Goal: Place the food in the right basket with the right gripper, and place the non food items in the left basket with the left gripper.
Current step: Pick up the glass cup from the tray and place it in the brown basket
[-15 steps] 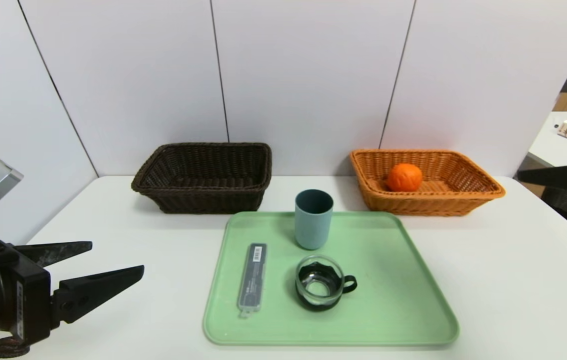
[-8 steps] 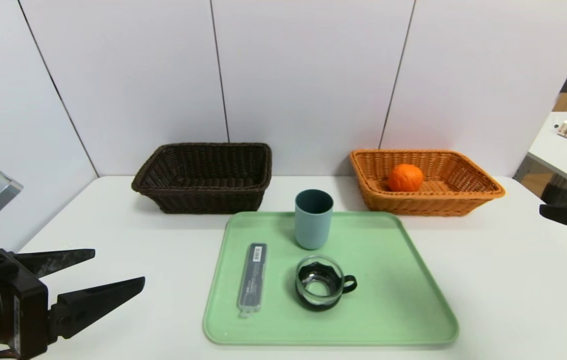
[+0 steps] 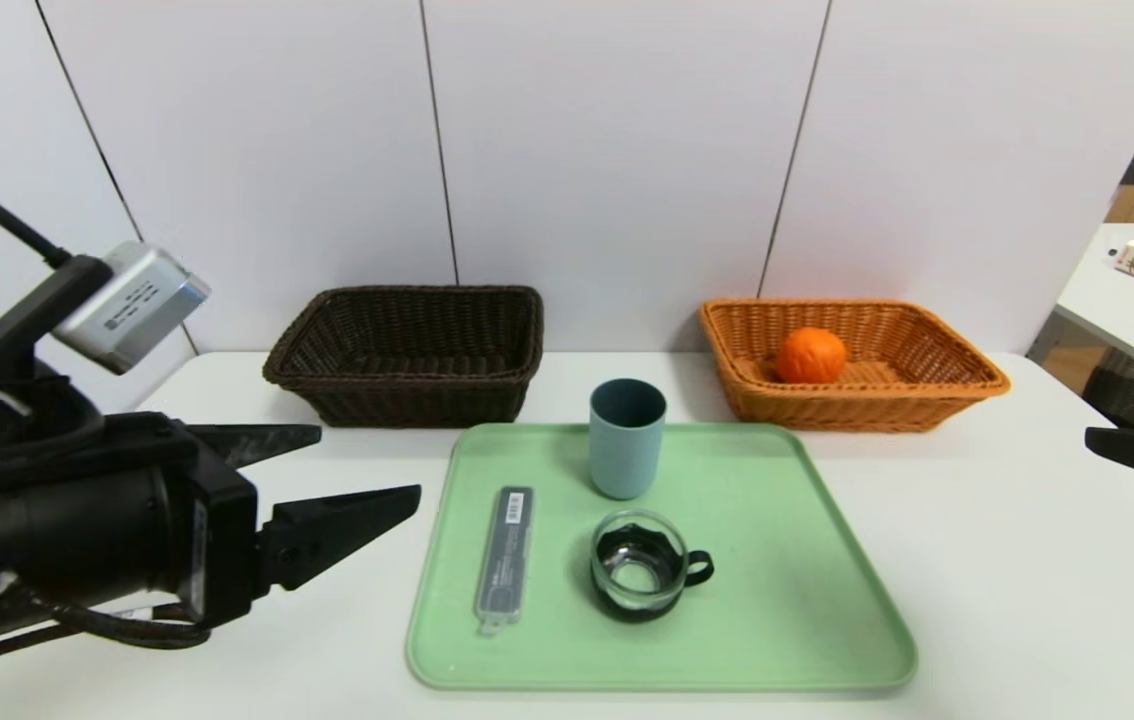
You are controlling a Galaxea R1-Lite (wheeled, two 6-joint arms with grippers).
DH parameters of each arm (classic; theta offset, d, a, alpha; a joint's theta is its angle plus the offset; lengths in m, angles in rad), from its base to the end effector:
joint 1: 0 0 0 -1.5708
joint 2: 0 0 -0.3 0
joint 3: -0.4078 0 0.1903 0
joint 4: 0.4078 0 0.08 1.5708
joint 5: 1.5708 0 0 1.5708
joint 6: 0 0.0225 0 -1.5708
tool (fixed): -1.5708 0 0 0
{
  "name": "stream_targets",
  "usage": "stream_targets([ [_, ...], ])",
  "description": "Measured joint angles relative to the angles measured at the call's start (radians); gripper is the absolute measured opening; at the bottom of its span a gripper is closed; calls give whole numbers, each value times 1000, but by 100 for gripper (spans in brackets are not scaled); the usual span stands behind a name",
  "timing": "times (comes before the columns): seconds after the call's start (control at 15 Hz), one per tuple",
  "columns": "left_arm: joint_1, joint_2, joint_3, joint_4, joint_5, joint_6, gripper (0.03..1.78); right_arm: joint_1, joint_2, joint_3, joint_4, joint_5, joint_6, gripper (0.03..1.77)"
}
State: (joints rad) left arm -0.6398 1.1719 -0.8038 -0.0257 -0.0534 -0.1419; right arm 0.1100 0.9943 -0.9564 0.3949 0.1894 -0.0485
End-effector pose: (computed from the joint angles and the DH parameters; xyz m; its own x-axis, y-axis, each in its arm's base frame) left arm 0.1358 -0.1025 0.2496 0.7227 -0.6044 -0.3353 0.5920 0.7917 -0.1510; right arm 0.1055 0.0159 0.2775 0.8655 0.2850 -0.4119 -0.2976 0.9541 0.0349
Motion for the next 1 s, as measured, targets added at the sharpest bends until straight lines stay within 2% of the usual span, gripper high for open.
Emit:
stream_targets([
  [0.33,-132,149,-90,-94,105,-24,169,0,-3,14,-4,2,-5,169],
  [0.73,-218,287,-219,-83,194,-52,169,0,-7,35,-4,3,-13,169],
  [1.0,-233,369,-330,-10,239,-56,169,1,-11,43,-5,3,-20,169],
])
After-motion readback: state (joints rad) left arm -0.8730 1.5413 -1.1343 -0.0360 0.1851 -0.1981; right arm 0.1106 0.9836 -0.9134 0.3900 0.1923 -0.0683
